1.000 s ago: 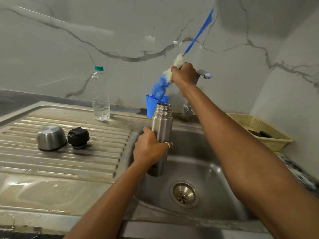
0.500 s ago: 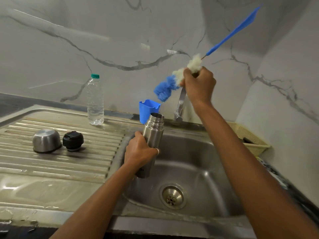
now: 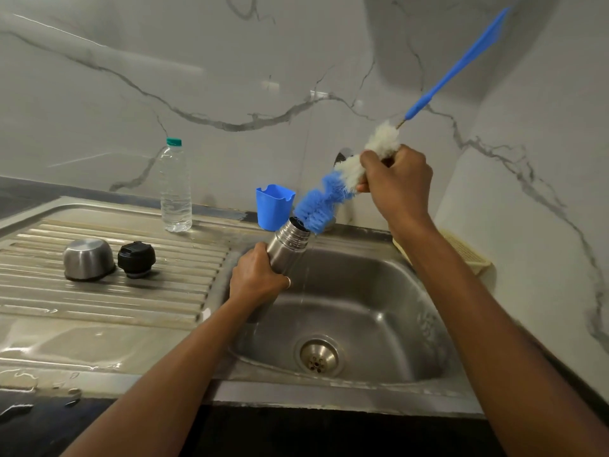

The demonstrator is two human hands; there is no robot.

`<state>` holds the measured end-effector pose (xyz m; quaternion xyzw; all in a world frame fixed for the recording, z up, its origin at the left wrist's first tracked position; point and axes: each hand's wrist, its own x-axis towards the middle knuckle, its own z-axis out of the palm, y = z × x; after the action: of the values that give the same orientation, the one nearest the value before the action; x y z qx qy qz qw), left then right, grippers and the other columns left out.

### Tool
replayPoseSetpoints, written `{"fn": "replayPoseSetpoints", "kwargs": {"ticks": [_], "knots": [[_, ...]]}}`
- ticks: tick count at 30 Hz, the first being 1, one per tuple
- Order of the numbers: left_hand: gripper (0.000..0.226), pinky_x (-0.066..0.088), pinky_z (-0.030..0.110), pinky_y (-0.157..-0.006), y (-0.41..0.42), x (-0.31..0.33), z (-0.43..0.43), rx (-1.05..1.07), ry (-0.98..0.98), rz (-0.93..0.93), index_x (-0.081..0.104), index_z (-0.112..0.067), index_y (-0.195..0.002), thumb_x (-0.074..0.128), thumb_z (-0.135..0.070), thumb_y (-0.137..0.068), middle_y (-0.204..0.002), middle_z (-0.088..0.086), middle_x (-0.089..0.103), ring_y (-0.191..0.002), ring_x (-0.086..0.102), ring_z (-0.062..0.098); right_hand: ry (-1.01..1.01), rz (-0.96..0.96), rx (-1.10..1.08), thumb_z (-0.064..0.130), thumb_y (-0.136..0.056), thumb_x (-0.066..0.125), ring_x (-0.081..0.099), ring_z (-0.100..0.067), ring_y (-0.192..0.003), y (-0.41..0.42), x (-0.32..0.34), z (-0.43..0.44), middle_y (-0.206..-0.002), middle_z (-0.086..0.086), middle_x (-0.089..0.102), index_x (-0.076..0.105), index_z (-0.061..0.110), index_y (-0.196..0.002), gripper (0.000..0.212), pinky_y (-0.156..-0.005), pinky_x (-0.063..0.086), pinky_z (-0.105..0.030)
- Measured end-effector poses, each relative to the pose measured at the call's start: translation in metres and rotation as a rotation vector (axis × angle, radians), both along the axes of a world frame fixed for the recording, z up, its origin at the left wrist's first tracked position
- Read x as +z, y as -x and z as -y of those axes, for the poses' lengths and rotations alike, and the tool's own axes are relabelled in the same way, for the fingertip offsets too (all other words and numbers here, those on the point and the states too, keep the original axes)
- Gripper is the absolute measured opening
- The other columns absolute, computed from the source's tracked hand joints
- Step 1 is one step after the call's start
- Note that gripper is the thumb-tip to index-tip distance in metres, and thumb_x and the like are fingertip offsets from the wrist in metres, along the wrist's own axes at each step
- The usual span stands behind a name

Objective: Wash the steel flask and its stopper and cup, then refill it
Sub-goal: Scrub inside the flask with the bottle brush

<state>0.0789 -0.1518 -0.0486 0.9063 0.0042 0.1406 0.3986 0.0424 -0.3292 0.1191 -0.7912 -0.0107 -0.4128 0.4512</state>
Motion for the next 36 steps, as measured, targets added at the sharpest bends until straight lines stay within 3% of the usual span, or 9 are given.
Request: {"fn": "replayPoseSetpoints", "kwargs": {"ticks": [9,15,23,27,32,36], "knots": [[0.061,0.041,0.034,-0.07,0.0,-0.004,0.002,-0.047,-0.103,0.061,0.053,-0.015,-0.114,0.088,-0.027,-0.065,-0.095,-0.002,0.056,-0.083,0.053,0.022,0.018,-0.02,-0.01,0.035,-0.09,0.065,0.072,-0.016,-0.074,-0.008,-0.018,0.0,-0.078,0.001,0.07,0.066,0.013,-0.086,0.022,-0.074,0.061,-0.041],[0.058,0.046,0.035,-0.072,0.0,-0.004,0.001,-0.042,-0.028,0.074,0.054,-0.018,-0.109,0.088,-0.028,-0.063,-0.096,0.001,0.064,-0.084,0.06,0.024,0.047,-0.053,0.028,0.033,-0.091,0.063,0.072,-0.021,-0.07,-0.011,-0.032,-0.004,-0.077,-0.006,0.072,0.063,0.012,-0.082,0.023,-0.069,0.059,-0.037],[0.064,0.054,0.039,-0.079,0.0,-0.007,0.003,-0.07,-0.049,0.049,0.054,-0.019,-0.113,0.091,-0.033,-0.062,-0.1,0.001,0.064,-0.087,0.061,0.024,0.079,-0.04,0.044,0.028,-0.095,0.063,0.07,-0.021,-0.065,-0.013,-0.047,-0.005,-0.072,-0.01,0.07,0.06,0.01,-0.079,0.024,-0.053,0.046,-0.017],[0.064,0.054,0.039,-0.08,0.001,-0.008,0.002,-0.075,-0.05,0.052,0.055,-0.02,-0.115,0.09,-0.03,-0.062,-0.099,-0.001,0.063,-0.089,0.062,0.024,0.085,-0.049,0.072,0.026,-0.096,0.064,0.062,-0.012,-0.061,-0.012,-0.055,-0.007,-0.068,-0.002,0.064,0.06,0.011,-0.08,0.023,-0.05,0.043,-0.012],[0.063,0.054,0.04,-0.08,0.003,-0.007,0.013,-0.12,-0.071,0.059,0.054,-0.023,-0.112,0.089,-0.033,-0.06,-0.1,-0.001,0.065,-0.089,0.062,0.026,0.091,-0.091,0.152,0.024,-0.096,0.066,0.06,0.004,-0.06,-0.01,-0.089,-0.013,-0.07,0.008,0.063,0.063,0.014,-0.085,0.014,-0.054,0.046,-0.01],[0.065,0.051,0.037,-0.077,-0.001,-0.009,0.012,-0.136,-0.09,0.048,0.054,-0.024,-0.116,0.088,-0.034,-0.061,-0.102,-0.002,0.065,-0.089,0.062,0.022,0.083,-0.15,0.187,0.037,-0.096,0.067,0.068,-0.001,-0.075,-0.012,-0.094,-0.003,-0.081,0.011,0.07,0.069,0.02,-0.097,0.018,-0.067,0.056,-0.018]]}}
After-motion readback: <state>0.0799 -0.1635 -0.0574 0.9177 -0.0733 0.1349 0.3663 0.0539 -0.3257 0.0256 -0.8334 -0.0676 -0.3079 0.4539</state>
